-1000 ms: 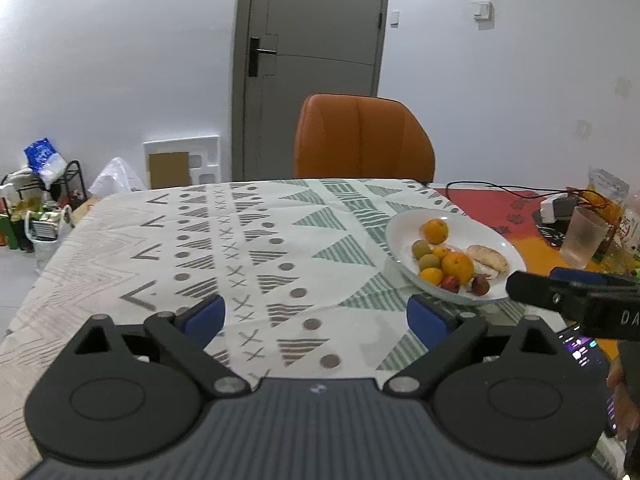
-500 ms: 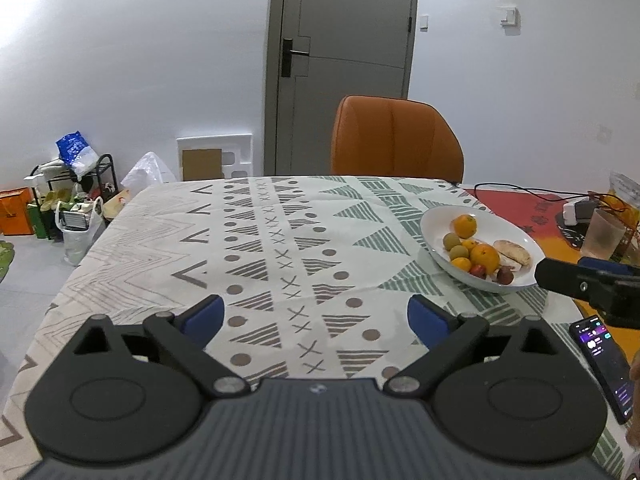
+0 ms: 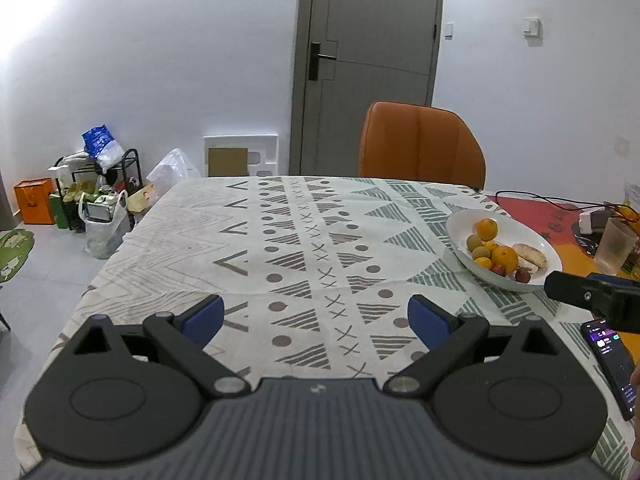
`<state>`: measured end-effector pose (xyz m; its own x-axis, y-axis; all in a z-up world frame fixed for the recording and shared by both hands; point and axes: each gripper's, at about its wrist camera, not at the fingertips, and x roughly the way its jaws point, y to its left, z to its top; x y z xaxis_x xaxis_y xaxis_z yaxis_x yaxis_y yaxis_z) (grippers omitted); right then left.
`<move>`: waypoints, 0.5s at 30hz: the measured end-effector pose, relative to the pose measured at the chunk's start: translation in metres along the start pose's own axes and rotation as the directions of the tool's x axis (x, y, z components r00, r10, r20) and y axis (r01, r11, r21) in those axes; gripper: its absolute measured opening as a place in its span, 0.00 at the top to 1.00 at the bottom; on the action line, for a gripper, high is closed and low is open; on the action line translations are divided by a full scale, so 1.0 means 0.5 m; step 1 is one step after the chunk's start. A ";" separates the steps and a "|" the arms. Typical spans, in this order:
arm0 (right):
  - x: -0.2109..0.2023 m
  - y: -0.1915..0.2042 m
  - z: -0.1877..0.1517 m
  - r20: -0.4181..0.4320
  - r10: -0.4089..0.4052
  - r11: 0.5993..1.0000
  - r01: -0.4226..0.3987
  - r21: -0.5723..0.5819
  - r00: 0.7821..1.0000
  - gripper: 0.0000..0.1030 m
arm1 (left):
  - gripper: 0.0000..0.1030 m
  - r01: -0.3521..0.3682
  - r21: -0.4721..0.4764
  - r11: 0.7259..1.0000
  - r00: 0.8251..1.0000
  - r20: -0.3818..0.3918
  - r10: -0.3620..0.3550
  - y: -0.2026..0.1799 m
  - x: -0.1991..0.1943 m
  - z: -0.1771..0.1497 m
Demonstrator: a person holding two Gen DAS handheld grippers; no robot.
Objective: Organize fruits
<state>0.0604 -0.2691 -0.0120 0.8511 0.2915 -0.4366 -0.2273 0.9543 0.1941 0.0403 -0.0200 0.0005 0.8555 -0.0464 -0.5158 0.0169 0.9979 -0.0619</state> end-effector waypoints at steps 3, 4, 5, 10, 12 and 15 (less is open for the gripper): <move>-0.002 0.008 -0.001 -0.002 0.002 1.000 -0.002 -0.011 1.000 0.00 | 0.05 -0.004 -0.004 1.000 1.000 -0.002 0.004 0.006 -0.008 -0.004; -0.002 0.010 -0.001 -0.003 0.003 1.000 -0.003 -0.014 1.000 0.00 | 0.05 -0.006 -0.005 1.000 1.000 -0.003 0.006 0.008 -0.010 -0.005; -0.003 0.012 -0.001 -0.004 0.003 1.000 -0.003 -0.016 1.000 0.00 | 0.05 -0.009 -0.005 1.000 1.000 -0.003 0.009 0.010 -0.012 -0.006; 0.000 0.023 -0.004 -0.023 0.011 0.999 -0.012 -0.031 1.000 0.00 | 0.05 -0.014 -0.014 1.000 1.000 -0.012 0.014 0.020 -0.022 -0.012; 0.001 0.028 -0.007 -0.030 0.015 0.999 -0.016 -0.039 0.999 0.00 | 0.05 -0.017 -0.014 1.000 1.000 -0.016 0.017 0.023 -0.023 -0.014; 0.003 0.033 -0.011 -0.039 0.016 0.999 -0.017 -0.041 0.999 0.00 | 0.05 -0.019 -0.015 1.000 1.000 -0.025 0.019 0.026 -0.023 -0.017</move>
<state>0.0556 -0.2525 -0.0142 0.8283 0.3087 -0.4676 -0.2609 0.9510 0.1657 0.0262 -0.0069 -0.0018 0.8424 -0.0286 -0.5382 -0.0073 0.9979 -0.0645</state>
